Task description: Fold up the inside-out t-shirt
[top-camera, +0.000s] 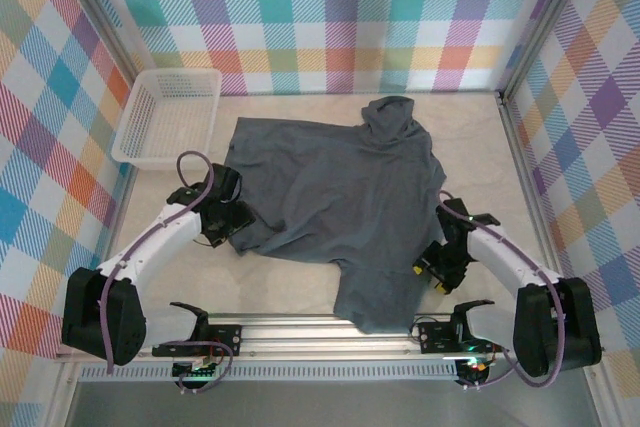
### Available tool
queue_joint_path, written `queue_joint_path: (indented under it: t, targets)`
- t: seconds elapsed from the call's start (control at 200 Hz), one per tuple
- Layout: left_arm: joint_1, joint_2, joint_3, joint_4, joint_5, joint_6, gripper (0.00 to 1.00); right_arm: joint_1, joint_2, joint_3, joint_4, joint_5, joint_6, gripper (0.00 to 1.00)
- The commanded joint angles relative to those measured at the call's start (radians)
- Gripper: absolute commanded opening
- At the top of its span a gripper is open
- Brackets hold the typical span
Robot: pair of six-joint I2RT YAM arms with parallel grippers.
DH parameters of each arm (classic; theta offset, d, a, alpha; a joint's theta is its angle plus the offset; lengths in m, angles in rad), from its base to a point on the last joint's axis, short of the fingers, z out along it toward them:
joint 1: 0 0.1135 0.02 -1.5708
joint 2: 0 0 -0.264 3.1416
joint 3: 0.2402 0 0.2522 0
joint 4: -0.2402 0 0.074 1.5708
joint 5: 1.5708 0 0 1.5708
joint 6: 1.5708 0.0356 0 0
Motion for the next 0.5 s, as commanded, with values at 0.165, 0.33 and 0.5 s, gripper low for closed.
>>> queue_joint_path:
  t: [0.165, 0.33, 0.5]
  targets:
    - [-0.001, 0.08, -0.035, -0.015, 0.003, -0.057, 0.53, 0.023, -0.006, 0.089, 0.085, 0.065, 0.01, 0.0]
    - [-0.001, 0.09, -0.078, -0.013, 0.039, -0.071, 0.41, 0.023, -0.052, 0.167, 0.036, 0.118, -0.022, 0.0]
    - [-0.001, 0.069, -0.146, 0.029, 0.09, -0.101, 0.44, 0.023, 0.001, 0.198, 0.048, 0.1, -0.038, 0.0]
